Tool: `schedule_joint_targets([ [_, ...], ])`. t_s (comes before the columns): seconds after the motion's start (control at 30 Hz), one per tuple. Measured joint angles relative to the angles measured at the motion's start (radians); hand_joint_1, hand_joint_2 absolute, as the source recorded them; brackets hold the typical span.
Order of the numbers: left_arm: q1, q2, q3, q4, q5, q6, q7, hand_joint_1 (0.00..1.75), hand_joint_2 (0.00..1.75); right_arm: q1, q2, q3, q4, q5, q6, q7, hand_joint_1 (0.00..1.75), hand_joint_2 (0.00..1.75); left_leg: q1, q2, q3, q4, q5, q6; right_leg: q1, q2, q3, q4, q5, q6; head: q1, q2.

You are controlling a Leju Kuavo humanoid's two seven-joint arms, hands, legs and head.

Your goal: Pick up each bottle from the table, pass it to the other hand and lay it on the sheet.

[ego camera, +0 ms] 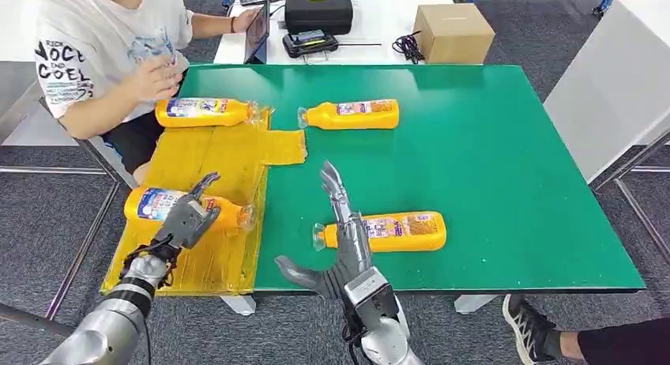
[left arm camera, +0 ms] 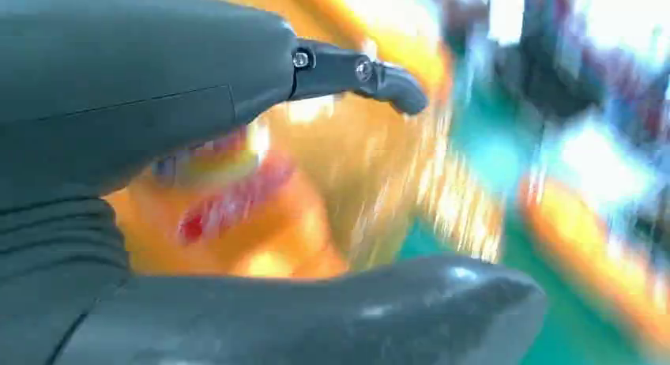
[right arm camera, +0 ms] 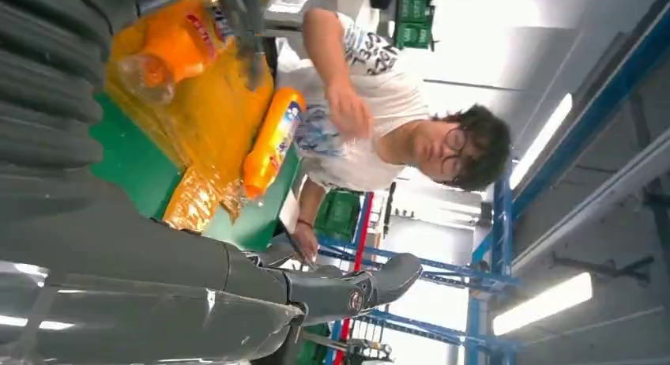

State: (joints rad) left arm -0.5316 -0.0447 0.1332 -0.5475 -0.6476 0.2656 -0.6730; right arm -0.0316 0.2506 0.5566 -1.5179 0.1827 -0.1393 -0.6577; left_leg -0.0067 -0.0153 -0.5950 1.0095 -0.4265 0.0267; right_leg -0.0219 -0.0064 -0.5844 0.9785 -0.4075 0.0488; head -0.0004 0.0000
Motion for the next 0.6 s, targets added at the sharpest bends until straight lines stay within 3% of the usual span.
schedule_joint_targets([
  [0.1, 0.025, -0.03, 0.005, -0.097, 0.111, 0.302, -0.006, 0.0, 0.0, -0.006, 0.0, 0.01, 0.01, 0.0, -0.025, 0.0, 0.0, 1.75, 0.0, 0.0, -0.004, 0.0, 0.0, 0.0, 0.0, 0.0, -0.004, 0.0, 0.0, 0.0, 0.0, 0.0],
  [0.2, 0.054, -0.042, 0.005, -0.218, 0.261, 0.416, -0.006, 0.0, 0.0, -0.014, 0.0, 0.023, 0.019, 0.003, -0.049, 0.003, 0.0, 1.75, 0.0, 0.001, -0.005, 0.0, 0.0, 0.0, 0.001, 0.0, -0.005, 0.0, 0.0, 0.0, -0.001, 0.0],
  [0.33, 0.099, -0.048, -0.012, -0.403, 0.412, 0.415, -0.006, 0.0, 0.0, -0.016, -0.005, 0.026, 0.025, 0.044, -0.082, 0.037, 0.0, 1.75, 0.001, 0.001, -0.008, 0.0, 0.0, 0.0, 0.001, 0.0, -0.008, 0.0, 0.0, 0.0, -0.001, 0.0],
  [0.6, 0.206, -0.085, -0.014, -0.671, 0.582, 0.297, -0.007, 0.0, 0.0, -0.081, -0.103, -0.021, 0.058, 0.341, -0.148, 0.258, 0.0, 1.75, -0.001, 0.001, -0.01, 0.0, 0.0, 0.0, -0.001, 0.001, -0.009, -0.001, 0.0, 0.0, 0.0, 0.0],
])
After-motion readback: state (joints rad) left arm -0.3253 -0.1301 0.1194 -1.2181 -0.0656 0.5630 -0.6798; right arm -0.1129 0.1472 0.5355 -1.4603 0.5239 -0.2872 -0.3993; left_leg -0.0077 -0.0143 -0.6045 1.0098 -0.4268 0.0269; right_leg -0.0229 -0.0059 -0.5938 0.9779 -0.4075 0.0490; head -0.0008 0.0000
